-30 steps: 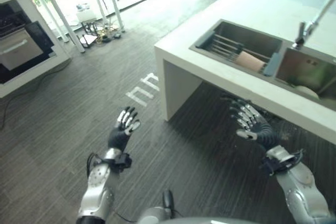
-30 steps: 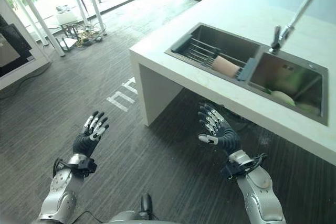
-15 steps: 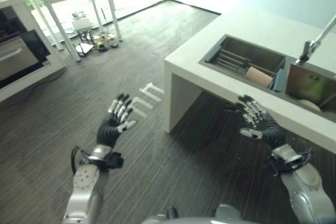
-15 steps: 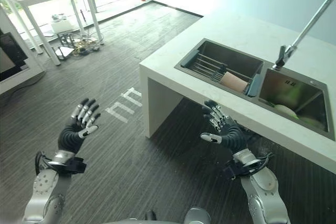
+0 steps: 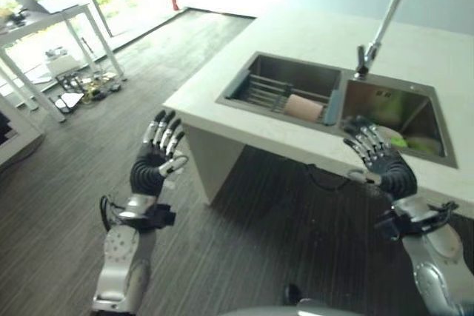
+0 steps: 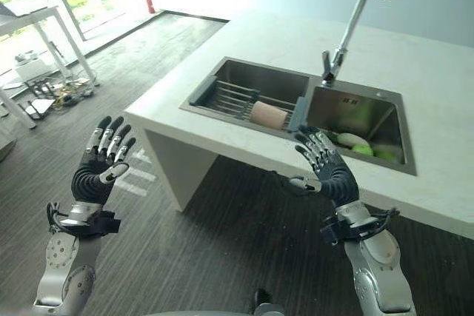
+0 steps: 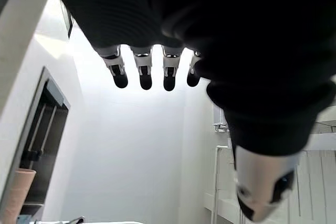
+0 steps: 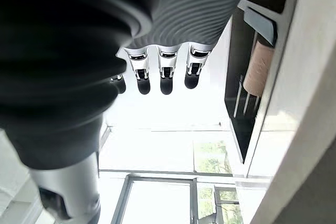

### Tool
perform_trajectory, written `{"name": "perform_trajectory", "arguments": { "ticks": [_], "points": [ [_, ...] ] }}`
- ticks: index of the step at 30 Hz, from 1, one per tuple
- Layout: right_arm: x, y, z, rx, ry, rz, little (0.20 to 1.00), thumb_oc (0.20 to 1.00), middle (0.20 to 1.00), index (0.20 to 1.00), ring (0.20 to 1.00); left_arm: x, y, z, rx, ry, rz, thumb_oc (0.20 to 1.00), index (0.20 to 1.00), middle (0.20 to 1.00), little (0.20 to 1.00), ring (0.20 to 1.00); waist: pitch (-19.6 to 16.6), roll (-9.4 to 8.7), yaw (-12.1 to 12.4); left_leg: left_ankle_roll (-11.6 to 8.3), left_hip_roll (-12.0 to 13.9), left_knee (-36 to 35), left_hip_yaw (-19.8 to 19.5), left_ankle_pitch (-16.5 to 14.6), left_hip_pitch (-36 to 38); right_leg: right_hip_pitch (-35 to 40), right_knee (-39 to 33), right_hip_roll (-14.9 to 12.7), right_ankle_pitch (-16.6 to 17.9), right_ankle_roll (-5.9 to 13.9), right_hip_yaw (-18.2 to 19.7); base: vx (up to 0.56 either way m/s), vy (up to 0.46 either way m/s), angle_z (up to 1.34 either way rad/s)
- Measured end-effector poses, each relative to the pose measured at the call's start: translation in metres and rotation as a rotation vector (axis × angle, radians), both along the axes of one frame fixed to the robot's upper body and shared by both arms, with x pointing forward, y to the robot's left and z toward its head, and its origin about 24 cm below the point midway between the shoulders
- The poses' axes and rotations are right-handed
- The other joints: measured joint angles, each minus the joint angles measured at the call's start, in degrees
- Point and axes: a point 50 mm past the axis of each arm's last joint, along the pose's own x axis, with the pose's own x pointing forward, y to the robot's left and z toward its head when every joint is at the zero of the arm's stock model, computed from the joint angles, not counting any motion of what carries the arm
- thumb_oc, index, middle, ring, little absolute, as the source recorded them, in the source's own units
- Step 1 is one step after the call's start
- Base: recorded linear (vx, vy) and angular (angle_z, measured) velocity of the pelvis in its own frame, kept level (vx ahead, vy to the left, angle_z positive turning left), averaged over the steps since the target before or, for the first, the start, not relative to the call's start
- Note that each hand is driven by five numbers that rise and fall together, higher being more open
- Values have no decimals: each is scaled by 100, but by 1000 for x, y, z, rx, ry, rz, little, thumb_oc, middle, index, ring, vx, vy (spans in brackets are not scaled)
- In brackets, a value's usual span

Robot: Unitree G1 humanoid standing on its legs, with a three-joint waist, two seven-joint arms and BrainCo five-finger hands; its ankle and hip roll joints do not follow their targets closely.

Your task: Place the dishes in the dishwasher.

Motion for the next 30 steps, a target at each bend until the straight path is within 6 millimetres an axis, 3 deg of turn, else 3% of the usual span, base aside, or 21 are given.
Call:
{"name": "perform_trajectory", "arguments": {
  "ticks": [3, 4, 6, 8, 9, 11, 13, 14, 17, 18, 20, 21, 22, 23, 25, 26, 28, 30],
  "points": [
    [0, 1, 3, 41, -29, -6, 1000, 1000, 1000, 1000, 1000, 2, 0, 3, -7, -17, -12, 1000, 1000, 1000, 1000, 1000, 9, -84, 40, -181, 195, 1060, -239, -133, -431, 66, 2, 68, -165, -192, 70, 123, -183, -14],
    [-1, 0, 3, 40, -33, -9, 1000, 1000, 1000, 1000, 1000, 1, 0, 3, -28, -19, -15, 1000, 1000, 1000, 1000, 1000, 24, -57, 35, -255, 258, 1748, -445, -184, -685, 144, 4, 62, -230, -288, 112, 127, -172, -23],
    [-2, -2, 3, 31, -30, -14, 1000, 1000, 1000, 1000, 1000, -1, -2, 3, -41, -29, -24, 1000, 1000, 1000, 1000, 1000, 36, 42, 5, -357, 347, 2388, -701, -146, -965, 152, 115, 141, -376, -425, 172, 142, -150, -14],
    [-4, -1, 0, 46, -26, -16, 1000, 1000, 1000, 1000, 1000, -3, -5, 3, -54, -38, -35, 1000, 1000, 1000, 1000, 1000, 102, -33, 49, -504, 312, 4072, -1117, -85, -1970, 33, 305, 137, -573, -633, 325, 164, 27, -31],
    [-3, 0, 0, 47, -25, -16, 1000, 1000, 1000, 1000, 1000, -3, -6, 3, -53, -41, -41, 1000, 1000, 1000, 1000, 1000, 113, -54, 37, -437, 269, 4224, -1098, -126, -2232, 29, 308, 134, -578, -635, 338, 238, 182, -32],
    [1, 4, 2, 58, -39, -2, 1000, 1000, 1000, 1000, 1000, -2, -5, 2, -50, -41, -41, 1000, 1000, 1000, 1000, 1000, 130, -72, 52, -193, 177, 3170, -870, -293, -2314, 46, 269, 167, -604, -478, 404, 282, 261, -23],
    [8, 12, 9, 57, -71, 36, 1000, 1000, 1000, 1000, 1000, 0, -3, -3, -46, -18, -32, 1000, 1000, 1000, 1000, 1000, 143, 8, 64, -252, 181, 739, -804, -54, -1950, 236, 82, 291, -569, -417, 511, 327, 339, -29],
    [8, 12, 9, 55, -71, 37, 1000, 1000, 1000, 1000, 1000, -1, -2, -4, -47, -13, -26, 1000, 1000, 1000, 1000, 1000, 163, 72, 80, -274, 228, -37, -903, 111, -1815, 358, 0, 365, -566, -410, 596, 339, 377, -32],
    [5, 6, 6, 11, -47, 45, 1000, 1000, 1000, 1000, 1000, -6, 1, -7, -66, -6, 14, 1000, 1000, 1000, 1000, 1000, 265, 223, 326, -320, 217, -58, -1584, 359, -1801, 640, 2, 344, -694, -285, 1086, 255, 343, -81],
    [4, 3, 6, -1, -49, 39, 1000, 1000, 1000, 1000, 1000, -6, 1, -7, -69, -7, 16, 1000, 1000, 1000, 1000, 1000, 282, 236, 325, -284, 211, -55, -1573, 401, -1806, 741, 1, 288, -706, -278, 1179, 286, 440, -83],
    [-3, -6, 14, -24, -72, 10, 1000, 1000, 1000, 1000, 1000, -3, -1, -4, -81, -32, 9, 1000, 1000, 1000, 1000, 1000, 292, 213, 251, -179, 151, -47, -959, 453, -1495, 1145, 4, -49, -994, 60, 1247, 245, 409, -40],
    [-8, -6, 15, -10, -77, 14, 1000, 1000, 1000, 1000, 1000, 0, 0, 2, -74, -56, 9, 1000, 1000, 1000, 1000, 1000, 279, 98, 211, 59, -184, -44, -759, 832, -1408, 1210, 99, -425, -1165, 316, 1225, 253, 491, -18],
    [-8, -5, 14, -8, -74, 16, 1000, 1000, 1000, 1000, 1000, 1, 2, 5, -67, -66, 11, 1000, 1000, 1000, 1000, 1000, 284, 14, 204, 205, -352, -43, -748, 931, -1400, 1210, 202, -579, -1184, 400, 1178, 229, 440, -9],
    [-11, -6, 13, 6, -71, 1, 1000, 1000, 1000, 1000, 1000, 4, 2, 10, -55, -82, 2, 1000, 1000, 1000, 1000, 1000, 327, -55, 211, 384, -497, -53, -756, 874, -1363, 1111, 488, -693, -1197, 458, 1127, 167, 316, 7],
    [-16, -5, 9, 67, -71, -30, 1000, 1000, 1000, 1000, 1000, 9, 4, 17, -40, -108, -10, 1000, 1000, 1000, 1000, 1000, 348, 3, 214, 639, -543, -18, -829, 818, -1189, 710, 1532, -820, -1221, 597, 935, 165, 231, 15],
    [-18, -3, 13, 68, -92, -25, 1000, 1000, 1000, 1000, 1000, 8, 4, 20, -19, -110, -23, 1000, 1000, 1000, 1000, 1000, 328, -14, 235, 681, -651, -18, -814, 595, -1054, 597, 1647, -959, -1262, 728, 885, 149, 251, 6],
    [-17, -1, 19, 70, -119, -22, 1000, 1000, 1000, 1000, 1000, 9, 5, 22, 10, -102, -37, 1000, 1000, 1000, 1000, 1000, 299, -40, 306, 704, -795, -16, -770, 501, -986, 286, 1845, -1169, -1241, 759, 889, 93, 151, 10],
    [-16, 0, 21, 71, -127, -17, 1000, 1000, 1000, 1000, 1000, 9, 5, 21, 19, -88, -43, 1000, 1000, 1000, 1000, 1000, 275, 4, 375, 712, -871, -14, -775, 446, -977, -16, 2015, -1267, -1120, 953, 883, 86, 145, 17]
  ]
}}
